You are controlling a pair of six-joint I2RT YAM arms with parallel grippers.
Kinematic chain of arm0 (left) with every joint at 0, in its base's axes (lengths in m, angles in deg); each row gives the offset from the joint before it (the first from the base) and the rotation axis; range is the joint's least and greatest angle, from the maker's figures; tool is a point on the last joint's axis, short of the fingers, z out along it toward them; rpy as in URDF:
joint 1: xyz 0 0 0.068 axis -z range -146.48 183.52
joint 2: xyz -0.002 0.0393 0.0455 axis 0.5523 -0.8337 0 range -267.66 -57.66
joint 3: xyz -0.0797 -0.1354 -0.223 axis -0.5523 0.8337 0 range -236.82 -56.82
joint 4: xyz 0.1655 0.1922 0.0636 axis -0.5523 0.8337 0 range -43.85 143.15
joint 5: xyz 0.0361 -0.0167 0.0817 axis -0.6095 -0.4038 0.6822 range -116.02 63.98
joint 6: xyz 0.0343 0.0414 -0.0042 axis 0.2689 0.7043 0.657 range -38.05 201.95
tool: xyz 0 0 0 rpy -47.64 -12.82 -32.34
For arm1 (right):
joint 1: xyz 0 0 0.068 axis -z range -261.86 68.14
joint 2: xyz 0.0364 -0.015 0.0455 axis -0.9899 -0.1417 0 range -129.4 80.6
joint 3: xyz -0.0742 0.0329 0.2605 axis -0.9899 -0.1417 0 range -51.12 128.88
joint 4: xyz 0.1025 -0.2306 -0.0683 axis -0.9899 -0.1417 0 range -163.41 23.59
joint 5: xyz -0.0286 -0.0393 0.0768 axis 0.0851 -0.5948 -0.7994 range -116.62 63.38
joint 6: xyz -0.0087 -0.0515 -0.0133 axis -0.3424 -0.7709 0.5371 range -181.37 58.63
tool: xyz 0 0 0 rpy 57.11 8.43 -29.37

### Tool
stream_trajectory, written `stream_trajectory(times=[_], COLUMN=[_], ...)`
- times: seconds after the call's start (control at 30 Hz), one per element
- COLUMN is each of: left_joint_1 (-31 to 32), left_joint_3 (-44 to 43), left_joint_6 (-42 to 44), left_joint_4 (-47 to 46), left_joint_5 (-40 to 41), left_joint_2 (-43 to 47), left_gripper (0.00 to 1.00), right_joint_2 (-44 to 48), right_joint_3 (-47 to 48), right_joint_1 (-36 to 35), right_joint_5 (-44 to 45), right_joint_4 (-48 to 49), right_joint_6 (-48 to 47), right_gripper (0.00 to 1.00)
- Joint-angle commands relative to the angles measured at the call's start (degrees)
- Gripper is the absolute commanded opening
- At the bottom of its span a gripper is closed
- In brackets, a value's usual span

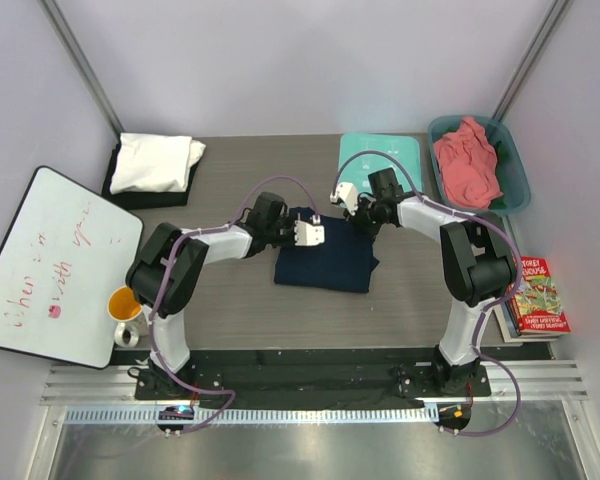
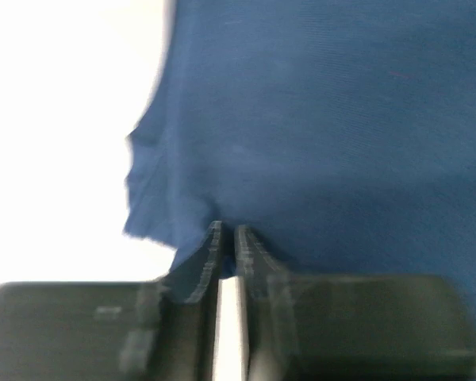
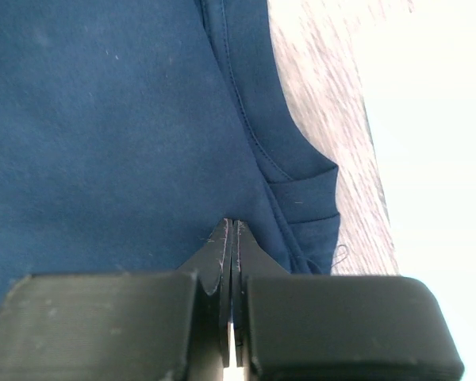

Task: Fold and stack the t-shirts
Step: Smooth out wrinkles on the folded tshirt

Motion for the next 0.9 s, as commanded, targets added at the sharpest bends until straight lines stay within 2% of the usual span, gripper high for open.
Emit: stream_trajectory(times=[0.0,0.1,0.13,0.2,0.23,0.3,0.33,0.37,0.43,0.47,0.53,0.6,0.63,0.67,0.73,0.77,0.8,0.87], left_joint_1=[0.1,0.2,0.1,0.1,0.1,0.1,-0.2,-0.4,-1.6,-2.4,-5.3,-7.2,-9.1,-9.8,-11.1,-11.6,-12.8,-14.1], left_joint_3=[0.5,-0.6,-1.1,-2.1,-2.1,-1.0,-0.7,-0.5,-0.9,-1.0,0.1,1.0,1.0,0.9,-2.0,-3.7,-8.2,-14.6], left_joint_6=[-5.7,-6.8,-7.3,-8.4,-8.3,-8.6,-8.9,-9.1,-10.6,-11.6,-13.7,-16.1,-16.8,-18.1,-19.4,-20.6,-20.6,-23.6], left_joint_4=[-15.8,-20.5,-20.9,-19.6,-18.7,-16.0,-14.8,-10.6,-4.6,1.4,6.3,13.7,16.6,21.2,27.3,33.2,37.1,44.5], left_joint_5=[9.0,14.1,15.4,17.7,17.7,17.7,17.7,17.7,19.9,19.5,15.4,12.1,6.1,3.6,-3.6,-6.6,-9.6,-17.4], left_joint_2=[-0.3,0.6,1.8,3.7,6.2,9.8,11.4,14.3,16.4,17.7,18.8,18.8,18.5,17.7,13.2,11.2,6.4,2.7], left_gripper=[0.23,0.25,0.28,0.40,0.44,0.58,0.67,0.75,0.76,0.79,0.87,0.91,0.92,0.95,0.93,0.92,0.91,0.94], right_joint_2=[0.6,2.0,2.4,3.7,5.2,7.2,9.3,10.4,13.7,14.9,17.8,21.1,21.7,22.2,23.8,24.5,25.6,26.4], right_joint_3=[-0.3,0.2,0.3,1.0,1.7,2.6,3.3,3.6,2.5,1.6,-2.3,-4.5,-5.9,-6.4,-7.8,-8.2,-8.4,-7.6], right_joint_1=[-0.2,-0.2,-0.2,-0.2,-0.2,-0.5,-1.0,-2.3,-4.5,-6.0,-10.0,-14.4,-15.8,-17.0,-19.8,-20.6,-21.1,-21.6], right_joint_5=[5.6,8.1,8.8,10.0,10.0,9.2,8.8,8.5,9.1,9.7,11.1,11.9,13.5,14.4,16.2,16.8,17.4,18.5], right_joint_4=[5.1,6.7,7.3,7.8,7.8,6.6,5.5,4.3,-0.2,-1.3,-1.8,-1.8,-1.8,-1.8,-1.9,-2.1,-3.0,-4.9], right_joint_6=[-0.5,-0.6,-0.2,0.1,1.2,1.9,1.7,0.2,-2.7,-5.9,-8.0,-9.5,-9.6,-9.5,-9.5,-10.1,-10.9,-11.4], right_gripper=[0.01,0.01,0.04,0.14,0.27,0.39,0.49,0.52,0.61,0.63,0.71,0.72,0.73,0.73,0.73,0.73,0.72,0.72])
